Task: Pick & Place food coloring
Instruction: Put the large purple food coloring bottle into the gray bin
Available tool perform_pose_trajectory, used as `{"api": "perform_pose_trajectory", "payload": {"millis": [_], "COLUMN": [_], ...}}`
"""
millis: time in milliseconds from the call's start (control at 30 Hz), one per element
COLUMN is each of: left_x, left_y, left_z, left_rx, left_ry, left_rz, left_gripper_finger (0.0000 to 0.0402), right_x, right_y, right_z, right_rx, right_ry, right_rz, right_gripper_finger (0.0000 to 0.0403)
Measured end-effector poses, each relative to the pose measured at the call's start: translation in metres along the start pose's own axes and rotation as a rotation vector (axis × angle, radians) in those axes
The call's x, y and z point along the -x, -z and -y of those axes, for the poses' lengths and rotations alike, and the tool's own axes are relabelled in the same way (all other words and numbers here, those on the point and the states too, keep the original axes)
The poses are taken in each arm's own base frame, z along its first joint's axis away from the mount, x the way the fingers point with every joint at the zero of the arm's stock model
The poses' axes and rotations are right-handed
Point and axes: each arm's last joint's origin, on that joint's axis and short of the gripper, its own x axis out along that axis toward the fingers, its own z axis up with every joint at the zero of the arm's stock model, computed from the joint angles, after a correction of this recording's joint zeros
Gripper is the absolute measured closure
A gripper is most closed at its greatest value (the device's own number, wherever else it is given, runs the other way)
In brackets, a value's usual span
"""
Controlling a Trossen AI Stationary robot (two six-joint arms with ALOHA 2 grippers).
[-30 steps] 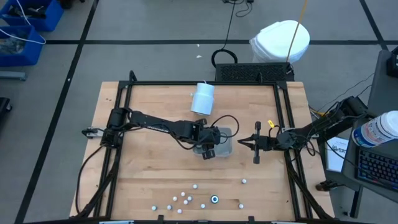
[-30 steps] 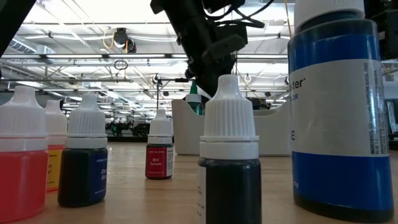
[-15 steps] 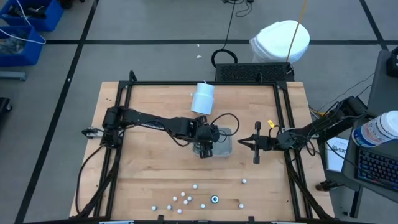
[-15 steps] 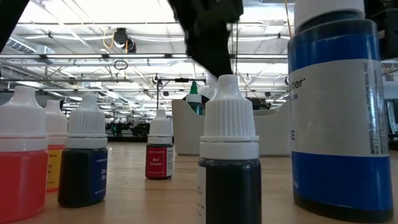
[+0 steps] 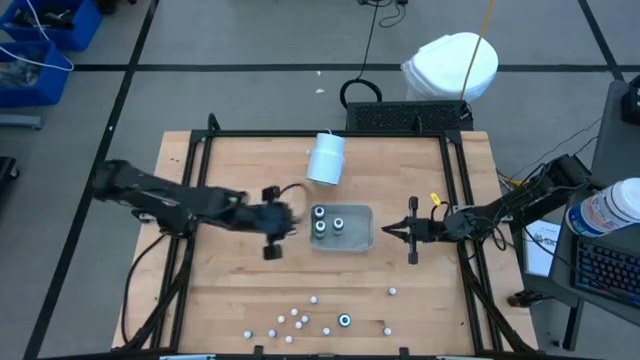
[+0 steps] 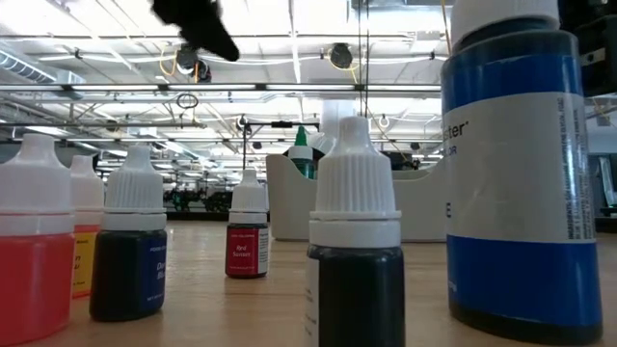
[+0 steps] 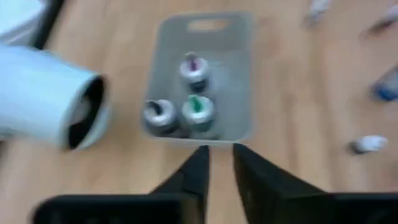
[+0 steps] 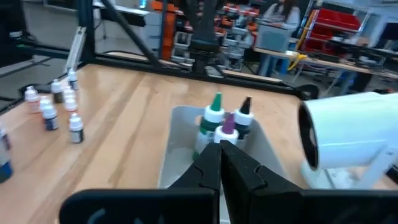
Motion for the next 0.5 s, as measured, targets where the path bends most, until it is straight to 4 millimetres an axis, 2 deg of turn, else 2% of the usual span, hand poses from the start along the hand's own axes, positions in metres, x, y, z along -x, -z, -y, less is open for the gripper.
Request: {"api": "perform_pose_trajectory", "payload": {"millis": [67,133,300,500], "left_x": [0.003,0.007,0.01,0.007], "left_y": [0.025,0.049,0.1,0.136], "left_z": [-0.005,-0.009,-0.017,-0.022], "left_rx": [0.054,0.112,0.154,0.167], "left_ry": [0.049,0.086,0.082,0.036], "left_rz": [0.138,0.282,0.496,0.57], "left_gripper_finger": [0.0377,0.0394,0.0396,0.0389], "right_x": [0.0,0.0,0.0,-0.009], "right_y": [0.0,0.002,-0.001,-0.012], "right_z": [0.0,-0.001,0.001,0.011], "right_rx": [0.016,0.01,-0.024,-0.128], "right_ry": [-0.014,-0.017,-0.001,0.067], "right_rz": [-0.003,-0.014,0.007,0.049], "right_gripper_finger": [0.0403,0.0403,0.0403,0.0403]}}
